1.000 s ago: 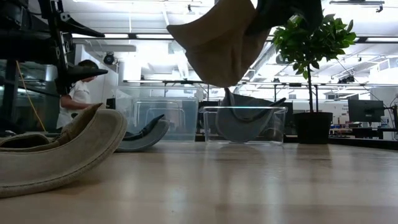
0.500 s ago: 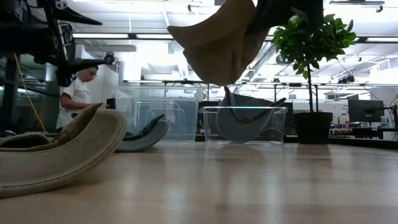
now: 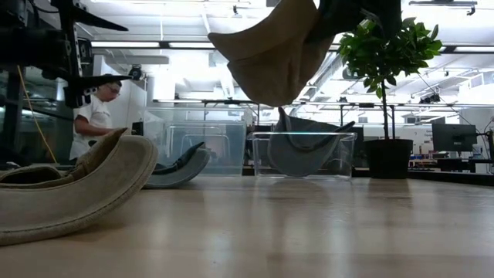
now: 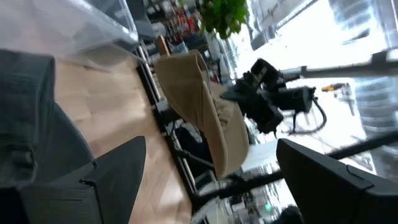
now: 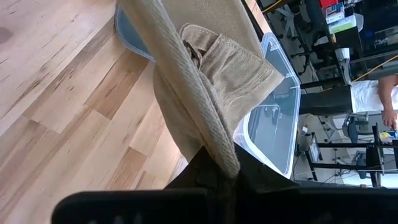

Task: Pick & Place hat
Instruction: Put the top brown cap into the white bin

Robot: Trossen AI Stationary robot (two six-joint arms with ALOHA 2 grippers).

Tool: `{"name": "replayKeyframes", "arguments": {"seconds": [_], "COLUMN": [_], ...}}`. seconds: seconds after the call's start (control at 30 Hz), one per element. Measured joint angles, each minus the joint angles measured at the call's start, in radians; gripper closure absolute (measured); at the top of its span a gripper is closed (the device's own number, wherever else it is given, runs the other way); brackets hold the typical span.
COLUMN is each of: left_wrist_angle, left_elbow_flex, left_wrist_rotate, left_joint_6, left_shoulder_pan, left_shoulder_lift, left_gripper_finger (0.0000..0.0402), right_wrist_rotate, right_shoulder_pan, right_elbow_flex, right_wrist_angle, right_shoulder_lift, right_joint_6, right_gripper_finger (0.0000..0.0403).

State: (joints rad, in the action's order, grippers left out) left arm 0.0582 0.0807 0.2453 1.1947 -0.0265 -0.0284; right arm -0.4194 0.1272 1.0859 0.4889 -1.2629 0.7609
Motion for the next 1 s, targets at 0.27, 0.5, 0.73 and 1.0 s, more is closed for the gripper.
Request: {"name": "replayKeyframes", "arguments": {"seconds": [0.27,0.5,0.73,1.0], "left_wrist_angle": [0.01,0.129,0.208,0.163], "left_elbow_flex": [0.002,0.002,0.049,0.229], "left_wrist_rotate": [0.05,0.079,0.082,0.021], "left_joint_6": [0.016,0.041,0.123,0.144], "left_shoulder_pan": [0.0,0.001,0.001,0.001], "left_shoulder_lift": [-0.015,-0.109,-0.253,-0.453], "left_gripper_finger": [0.0062,0.0062,0.0062,0.0062], "right_wrist_rotate": [0.003,0.007,0.006,-0.049], "right_shoulder_pan": [0.0,0.006,0.008,0.046], "right_elbow_flex": [0.0,0.0,0.0,0.003], "right_wrist_angle": [-0.005,-0.073,-0.077,-0.135], "right_shoulder_lift": [0.0,-0.002,-0.039,-0.112], "right_joint_6": [0.006,0.088,0.22,0.417], "right_gripper_finger": [0.0398,0.0398,0.0398,0.0398]}}
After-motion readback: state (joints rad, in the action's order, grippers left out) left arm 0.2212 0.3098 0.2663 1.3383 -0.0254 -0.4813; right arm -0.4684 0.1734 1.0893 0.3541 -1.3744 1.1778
